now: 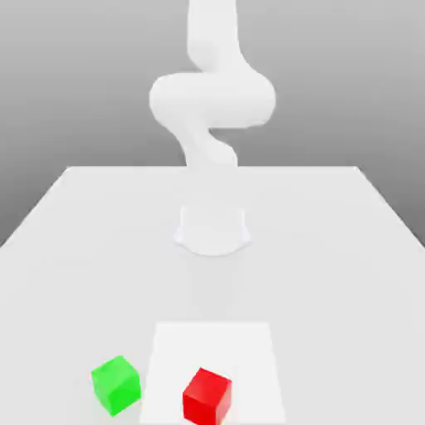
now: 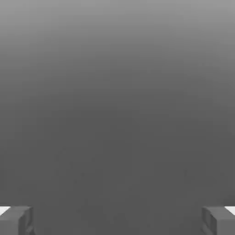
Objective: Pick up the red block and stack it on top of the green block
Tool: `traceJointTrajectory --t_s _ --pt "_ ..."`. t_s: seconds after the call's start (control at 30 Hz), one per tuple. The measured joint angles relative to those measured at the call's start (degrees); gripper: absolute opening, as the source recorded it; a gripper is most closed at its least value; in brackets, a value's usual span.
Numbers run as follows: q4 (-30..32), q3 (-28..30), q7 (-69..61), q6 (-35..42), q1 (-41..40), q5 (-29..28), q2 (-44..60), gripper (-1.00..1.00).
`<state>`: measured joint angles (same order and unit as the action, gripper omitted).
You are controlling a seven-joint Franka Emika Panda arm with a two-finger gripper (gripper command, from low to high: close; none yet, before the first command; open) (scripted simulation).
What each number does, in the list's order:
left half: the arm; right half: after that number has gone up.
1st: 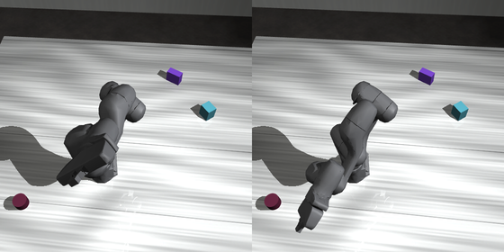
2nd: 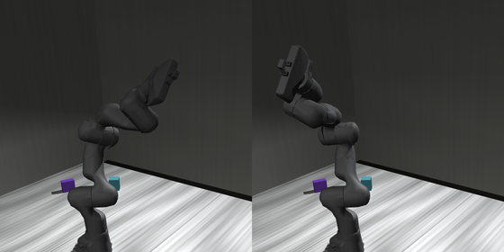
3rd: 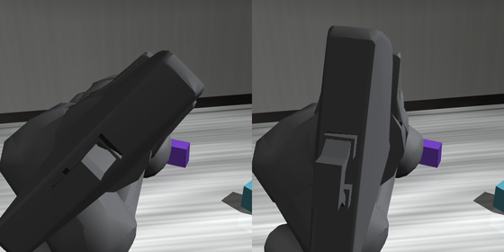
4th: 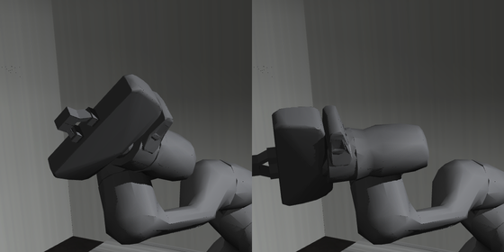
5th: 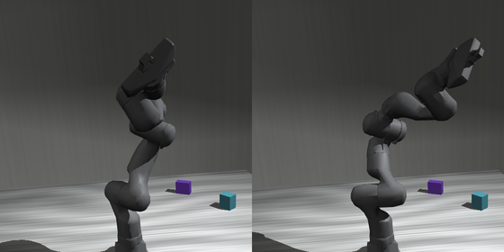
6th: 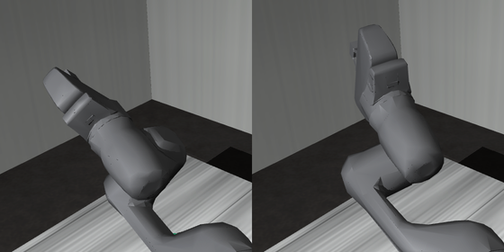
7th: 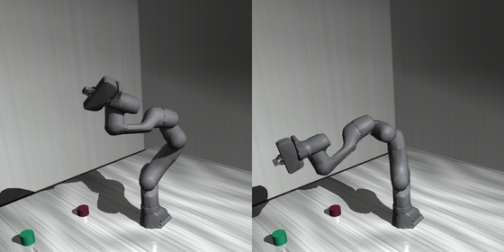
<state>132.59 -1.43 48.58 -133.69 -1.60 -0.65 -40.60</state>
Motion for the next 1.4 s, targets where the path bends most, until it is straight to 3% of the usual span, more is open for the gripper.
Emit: traceJointTrajectory --t_s 0.47,0.97,1.0,1.23,1.4 --pt "4.6 -5.2 16.2 -10.7 -6.0 -4.8 29.5 0.00" --pt "7.2 -4.1 26.5 -25.6 -5.5 -4.5 60.2 0.00" --pt "6.9 -3.6 26.9 -27.3 -5.1 -5.0 62.2 -1.00" --pt "6.9 -3.5 27.0 -27.8 -5.0 -5.1 62.7 -1.00" --pt "8.4 -4.4 25.4 -20.5 -6.2 -2.6 53.9 -1.00"
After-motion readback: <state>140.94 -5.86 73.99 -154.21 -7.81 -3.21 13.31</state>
